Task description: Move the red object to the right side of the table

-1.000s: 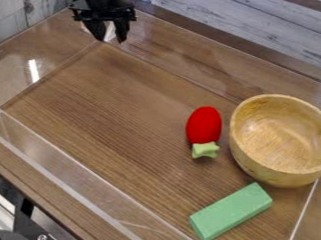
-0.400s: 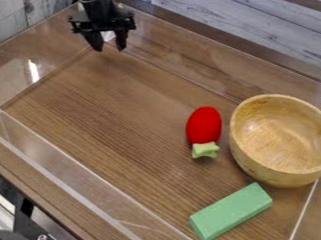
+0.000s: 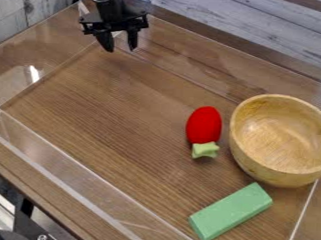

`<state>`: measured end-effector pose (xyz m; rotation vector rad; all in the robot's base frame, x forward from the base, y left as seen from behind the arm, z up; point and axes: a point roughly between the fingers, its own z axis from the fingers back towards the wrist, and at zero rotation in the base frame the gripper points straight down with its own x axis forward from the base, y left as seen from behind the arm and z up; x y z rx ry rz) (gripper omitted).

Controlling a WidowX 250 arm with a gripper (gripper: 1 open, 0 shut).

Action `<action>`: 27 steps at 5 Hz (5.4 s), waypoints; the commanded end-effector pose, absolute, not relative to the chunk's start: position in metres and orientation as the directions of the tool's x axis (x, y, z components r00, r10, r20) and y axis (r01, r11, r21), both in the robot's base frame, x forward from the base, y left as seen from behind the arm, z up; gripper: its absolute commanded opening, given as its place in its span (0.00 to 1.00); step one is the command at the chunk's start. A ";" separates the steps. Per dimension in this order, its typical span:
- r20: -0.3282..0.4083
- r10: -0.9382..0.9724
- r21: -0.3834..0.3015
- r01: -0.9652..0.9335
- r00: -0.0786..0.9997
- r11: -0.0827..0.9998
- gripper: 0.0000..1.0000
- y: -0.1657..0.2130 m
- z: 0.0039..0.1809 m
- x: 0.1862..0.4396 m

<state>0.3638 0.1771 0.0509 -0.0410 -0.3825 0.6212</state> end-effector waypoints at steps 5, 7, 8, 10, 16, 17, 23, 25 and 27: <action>0.431 0.538 -0.188 -0.511 0.724 0.839 0.00 0.196 0.093 0.377; 0.431 0.528 -0.184 -0.502 0.731 0.845 1.00 0.203 0.084 0.371; 0.428 0.524 -0.177 -0.499 0.737 0.848 1.00 0.205 0.078 0.369; 0.365 0.487 -0.156 -0.464 0.793 0.872 1.00 0.176 0.069 0.364; 0.204 0.447 -0.166 -0.420 0.871 0.892 1.00 0.110 0.071 0.329; 0.178 0.461 -0.170 -0.434 0.869 0.885 1.00 0.093 0.065 0.319; 0.200 0.424 -0.200 -0.387 0.883 0.900 1.00 -0.004 0.049 0.299; 0.224 0.441 -0.189 -0.405 0.869 0.895 1.00 0.001 0.047 0.299; 0.235 0.470 -0.184 -0.436 0.851 0.881 1.00 0.004 0.048 0.310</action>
